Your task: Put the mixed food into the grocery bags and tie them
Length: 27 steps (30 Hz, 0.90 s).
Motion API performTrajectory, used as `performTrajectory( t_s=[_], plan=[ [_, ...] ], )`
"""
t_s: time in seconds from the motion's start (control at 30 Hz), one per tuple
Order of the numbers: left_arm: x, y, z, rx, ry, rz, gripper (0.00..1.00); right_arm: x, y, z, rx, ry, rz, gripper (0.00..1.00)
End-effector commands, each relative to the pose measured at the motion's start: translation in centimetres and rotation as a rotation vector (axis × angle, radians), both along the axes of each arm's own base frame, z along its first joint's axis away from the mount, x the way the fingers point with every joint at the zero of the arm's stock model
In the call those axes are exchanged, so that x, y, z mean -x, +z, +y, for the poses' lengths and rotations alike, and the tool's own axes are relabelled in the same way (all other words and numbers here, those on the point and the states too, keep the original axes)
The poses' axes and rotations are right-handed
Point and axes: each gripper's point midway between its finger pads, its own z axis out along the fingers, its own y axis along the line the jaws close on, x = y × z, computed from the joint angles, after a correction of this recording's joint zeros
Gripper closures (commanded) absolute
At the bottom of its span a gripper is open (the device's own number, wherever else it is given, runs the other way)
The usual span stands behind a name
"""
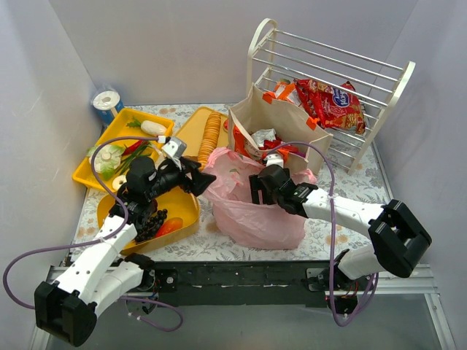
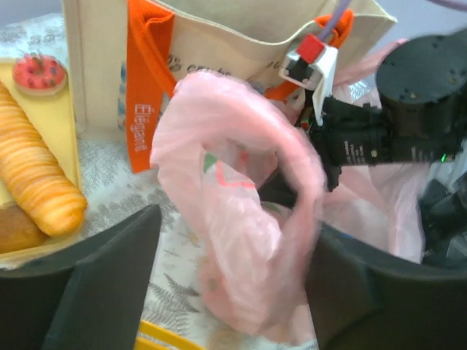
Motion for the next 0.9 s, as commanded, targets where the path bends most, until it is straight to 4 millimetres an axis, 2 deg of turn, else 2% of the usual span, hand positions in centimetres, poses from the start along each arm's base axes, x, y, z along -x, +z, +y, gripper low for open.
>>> performTrajectory(
  t_s=[0.0,0.03,0.07,0.13,0.17,0.23,0.27,0.37,0.4,0.53,0.6,0.63,0.67,0.7,0.73,0.77,0.8,0.87],
  plan=[
    [-1.3,0.0,1.0,-0.018,0.104,0.036,0.07,-2.2,3.2,1.3,-0.093,-0.030,-0.109,0.08],
    [-1.3,0.3,1.2,-0.013,0.117,0.040,0.02,-2.2,3.4,1.3,-0.099,-0.027,-0.111,0.08],
    [-1.6,1.6,1.3,0.003,0.134,0.027,0.02,-2.1,3.2,1.3,-0.104,-0.026,-0.109,0.08],
    [-1.7,2.5,1.6,0.025,0.162,0.055,0.02,-1.9,3.3,1.4,-0.114,-0.020,-0.108,0.08],
    [-1.8,4.1,1.5,0.043,0.164,0.039,0.02,-1.8,3.4,1.6,-0.124,-0.012,-0.105,0.08],
    [-1.9,5.2,1.6,0.058,0.174,0.049,0.02,-1.7,3.5,1.8,-0.137,-0.002,-0.106,0.08],
    [-2.2,6.4,1.8,0.072,0.185,0.038,0.02,-1.6,3.4,2.0,-0.142,0.005,-0.101,0.08],
    [-2.2,7.9,2.0,0.093,0.166,0.043,0.02,-1.5,3.3,2.4,-0.150,0.018,-0.090,0.08],
    [-2.0,9.3,2.0,0.105,0.156,0.032,0.02,-1.5,3.3,2.5,-0.150,0.021,-0.088,0.08],
    [-0.7,12.1,1.6,0.120,0.058,0.007,0.02,-1.6,3.2,2.5,-0.149,0.022,-0.087,0.08],
    [-1.8,11.9,3.1,0.116,0.158,0.034,0.02,-1.4,3.2,2.6,-0.155,0.027,-0.086,0.08],
    [-2.7,11.2,4.1,0.114,0.232,0.064,0.02,-1.4,3.2,2.6,-0.159,0.029,-0.086,0.08],
    [-4.6,9.7,7.0,0.098,0.417,0.114,0.02,-1.4,3.3,2.6,-0.162,0.030,-0.086,0.08],
    [-5.3,8.4,8.5,0.123,0.521,0.186,0.02,-1.4,3.4,2.7,-0.166,0.031,-0.088,0.08],
    [-6.2,6.3,10.1,0.114,0.622,0.260,0.02,-1.4,3.4,2.6,-0.162,0.035,-0.090,0.09],
    [-6.3,3.8,12.6,0.093,0.747,0.348,0.02,-1.4,3.5,2.7,-0.163,0.038,-0.093,0.08],
    [-6.6,2.3,14.9,0.111,0.889,0.407,0.02,-1.4,3.6,2.6,-0.163,0.038,-0.096,0.09],
    [-5.8,-1.5,17.9,0.093,1.041,0.521,0.02,-1.3,3.6,2.5,-0.158,0.043,-0.096,0.09]
  ],
)
